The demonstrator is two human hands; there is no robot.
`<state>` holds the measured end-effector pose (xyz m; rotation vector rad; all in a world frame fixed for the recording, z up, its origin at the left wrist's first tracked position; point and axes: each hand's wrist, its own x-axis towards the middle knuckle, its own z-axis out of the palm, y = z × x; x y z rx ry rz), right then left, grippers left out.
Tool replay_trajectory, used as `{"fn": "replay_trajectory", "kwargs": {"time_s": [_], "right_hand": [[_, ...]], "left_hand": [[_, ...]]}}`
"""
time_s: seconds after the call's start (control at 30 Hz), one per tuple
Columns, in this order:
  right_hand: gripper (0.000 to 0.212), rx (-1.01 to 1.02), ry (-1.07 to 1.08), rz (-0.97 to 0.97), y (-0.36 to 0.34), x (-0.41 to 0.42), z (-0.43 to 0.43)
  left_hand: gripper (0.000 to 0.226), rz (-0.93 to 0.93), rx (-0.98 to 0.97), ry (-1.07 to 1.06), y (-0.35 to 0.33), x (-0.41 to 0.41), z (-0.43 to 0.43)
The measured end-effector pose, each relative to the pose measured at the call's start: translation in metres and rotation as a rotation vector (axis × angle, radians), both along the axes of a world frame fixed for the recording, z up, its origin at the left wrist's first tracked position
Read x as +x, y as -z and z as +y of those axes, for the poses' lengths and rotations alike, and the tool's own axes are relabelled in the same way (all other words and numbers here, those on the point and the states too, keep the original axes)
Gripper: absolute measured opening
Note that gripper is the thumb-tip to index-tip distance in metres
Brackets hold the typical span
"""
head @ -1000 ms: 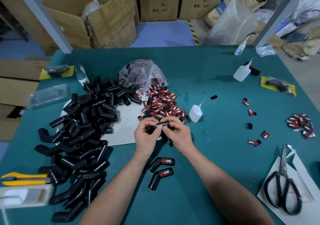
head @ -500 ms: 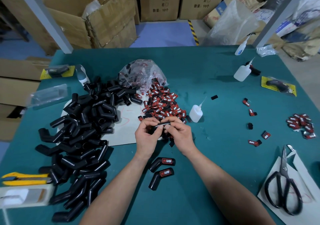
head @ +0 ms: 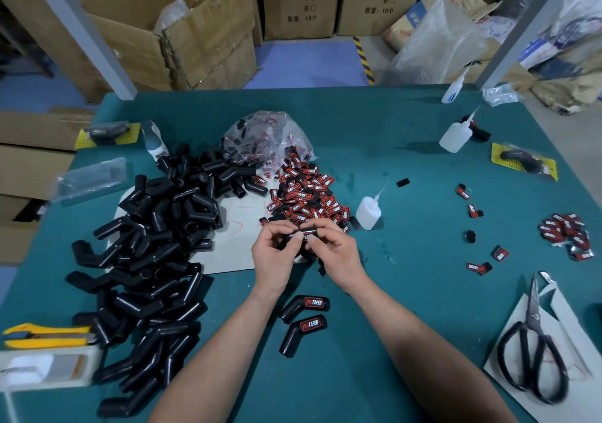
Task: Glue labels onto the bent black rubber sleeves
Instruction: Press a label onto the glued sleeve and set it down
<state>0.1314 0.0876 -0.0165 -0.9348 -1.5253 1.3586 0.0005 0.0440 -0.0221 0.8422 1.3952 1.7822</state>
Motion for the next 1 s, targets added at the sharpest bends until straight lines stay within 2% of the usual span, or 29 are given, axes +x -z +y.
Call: {"fn": "replay_trajectory", "kwargs": {"time_s": [0.17, 0.3, 0.43, 0.57, 0.77, 0.9, 1.0], "right_hand": [[0.031, 0.01, 0.015, 0.06, 0.0, -0.003, 0.0], [0.014, 0.095, -0.04, -0.016, 0.0, 0.002, 0.004], [0.026, 0.175, -0.041, -0.042, -0.003, 0.005, 0.007], [0.021, 0.1, -0.006, -0.044, 0.001, 0.004, 0.008], [0.019, -0.077, 0.008, 0.049, 0.005, 0.004, 0.012], [0.015, -0.117, -0.011, 0.126, 0.001, 0.005, 0.011], [0.013, -0.075, 0.013, 0.072, 0.002, 0.005, 0.01]], "left_hand": [[0.014, -0.05, -0.033, -0.014, 0.002, -0.002, 0.001], [0.014, -0.077, -0.042, -0.015, 0.001, -0.002, 0.001], [0.011, -0.058, -0.019, 0.001, -0.001, -0.001, 0.001], [0.012, -0.029, -0.012, 0.037, -0.001, -0.001, 0.0], [0.031, 0.056, -0.011, 0.092, 0.002, 0.001, 0.0], [0.025, 0.047, -0.031, 0.089, 0.002, 0.002, 0.0], [0.024, 0.062, -0.026, 0.092, 0.001, 0.003, -0.001]]}}
